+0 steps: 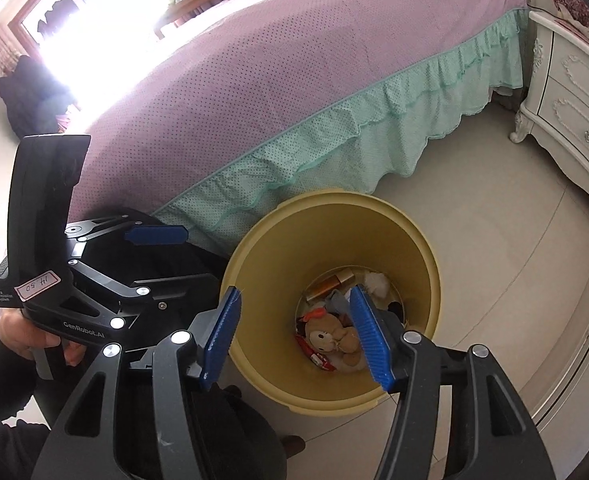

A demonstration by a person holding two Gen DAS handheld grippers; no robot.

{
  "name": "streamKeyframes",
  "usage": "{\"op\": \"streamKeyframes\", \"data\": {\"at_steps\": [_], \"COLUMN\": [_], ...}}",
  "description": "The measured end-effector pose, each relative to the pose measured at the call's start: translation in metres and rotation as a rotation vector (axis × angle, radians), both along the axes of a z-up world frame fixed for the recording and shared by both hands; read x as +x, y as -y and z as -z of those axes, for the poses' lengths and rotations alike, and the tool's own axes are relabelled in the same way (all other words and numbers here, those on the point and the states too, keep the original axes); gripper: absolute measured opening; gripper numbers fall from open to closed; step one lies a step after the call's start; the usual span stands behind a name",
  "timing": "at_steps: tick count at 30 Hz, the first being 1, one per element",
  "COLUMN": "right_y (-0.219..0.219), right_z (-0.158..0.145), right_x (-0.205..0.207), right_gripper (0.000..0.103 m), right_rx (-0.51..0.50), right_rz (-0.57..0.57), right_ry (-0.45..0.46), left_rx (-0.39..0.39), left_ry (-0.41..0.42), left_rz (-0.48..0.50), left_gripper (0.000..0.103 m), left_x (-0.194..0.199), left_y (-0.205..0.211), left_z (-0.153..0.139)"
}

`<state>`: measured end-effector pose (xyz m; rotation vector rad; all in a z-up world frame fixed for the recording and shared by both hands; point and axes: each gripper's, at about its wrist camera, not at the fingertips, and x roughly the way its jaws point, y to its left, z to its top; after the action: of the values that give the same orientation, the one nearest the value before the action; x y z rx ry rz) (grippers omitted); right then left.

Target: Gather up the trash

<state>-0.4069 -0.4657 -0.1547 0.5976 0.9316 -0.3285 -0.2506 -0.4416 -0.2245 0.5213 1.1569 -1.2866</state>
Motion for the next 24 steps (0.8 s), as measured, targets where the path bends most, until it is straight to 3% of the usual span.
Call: {"op": "streamKeyframes", "data": {"at_steps": [4,10,16,24], "right_y": [-0.005,-0.029,-0.068,-0.131], "right_z": [-0.012,-0.048,-0.093,-0.134], "right_x": [0.008,0.039,0.089,0.159], "right_gripper": [0.056,0.056,0.056,0.059], "right_rx": [-0.031,-0.117,-0.198,-0.284], "right_rz": [-0.025,-0.133,-0.295,-0.488], "right_ry": [0.023,0.08,0.212,0.343], "left_rx": [-0.048,-0.126,-0.206,-0.246], "left_ry": [0.037,0.155,0.287,0.471], "left_rz": [-0.037,-0.182,-0.368,-0.657], "left_gripper": [0.088,0.088,0.089,0.095], "left_x": [0.006,0.032,0.062,0.09], "left_y": [-0.011,-0.052,-0.12,-0.217], "left_z": [-0.016,-0.058,-0.111,-0.167]}}
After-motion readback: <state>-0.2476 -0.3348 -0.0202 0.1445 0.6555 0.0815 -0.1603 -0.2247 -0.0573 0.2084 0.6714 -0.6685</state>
